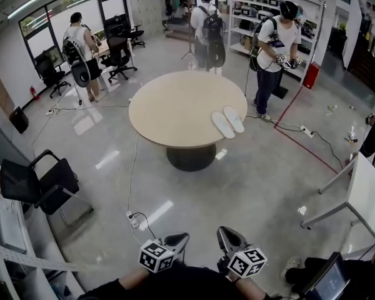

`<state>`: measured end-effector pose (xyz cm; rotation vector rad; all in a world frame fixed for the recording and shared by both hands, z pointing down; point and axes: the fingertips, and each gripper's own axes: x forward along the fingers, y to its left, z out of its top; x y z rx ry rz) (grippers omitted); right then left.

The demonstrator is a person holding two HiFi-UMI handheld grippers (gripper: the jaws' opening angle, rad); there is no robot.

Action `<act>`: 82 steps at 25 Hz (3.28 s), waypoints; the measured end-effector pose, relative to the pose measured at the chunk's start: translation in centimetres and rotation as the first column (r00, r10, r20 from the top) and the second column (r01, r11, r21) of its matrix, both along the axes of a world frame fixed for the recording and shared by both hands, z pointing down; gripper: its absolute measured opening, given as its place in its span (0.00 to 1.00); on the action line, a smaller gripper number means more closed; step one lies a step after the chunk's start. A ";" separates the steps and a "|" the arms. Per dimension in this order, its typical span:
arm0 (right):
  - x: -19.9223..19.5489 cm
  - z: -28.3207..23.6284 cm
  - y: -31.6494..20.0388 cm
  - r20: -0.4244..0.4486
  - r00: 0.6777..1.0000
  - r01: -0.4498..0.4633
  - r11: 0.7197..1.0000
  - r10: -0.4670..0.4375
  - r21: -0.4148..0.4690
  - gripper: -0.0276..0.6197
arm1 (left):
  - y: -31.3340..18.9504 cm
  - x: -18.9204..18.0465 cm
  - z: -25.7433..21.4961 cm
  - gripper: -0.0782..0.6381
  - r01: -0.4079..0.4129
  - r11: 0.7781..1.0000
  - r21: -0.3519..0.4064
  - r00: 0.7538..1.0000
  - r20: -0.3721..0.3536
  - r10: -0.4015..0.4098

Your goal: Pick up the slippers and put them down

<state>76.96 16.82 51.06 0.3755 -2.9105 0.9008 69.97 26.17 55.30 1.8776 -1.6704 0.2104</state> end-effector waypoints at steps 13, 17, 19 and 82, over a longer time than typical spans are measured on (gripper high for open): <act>-0.9 0.1 -4.3 -0.009 0.992 -0.123 0.992 0.123 -0.006 0.07 | -4.5 -2.5 0.0 0.14 -0.071 0.997 0.036 0.997 -0.016 0.072; -3.8 -0.6 -6.6 -0.028 0.982 -0.188 0.982 0.189 0.013 0.07 | -7.3 -5.9 -0.6 0.14 -0.124 0.990 0.067 0.991 -0.040 0.127; -5.8 -0.2 -7.4 -0.044 0.978 -0.205 0.978 0.206 0.020 0.07 | -8.7 -7.9 -0.3 0.14 -0.153 0.985 0.084 0.986 -0.051 0.158; -28.7 7.6 -58.4 -0.328 0.935 -0.167 0.983 0.133 -0.077 0.28 | -58.3 -30.2 5.9 0.35 -0.005 0.999 0.046 0.889 -0.457 0.025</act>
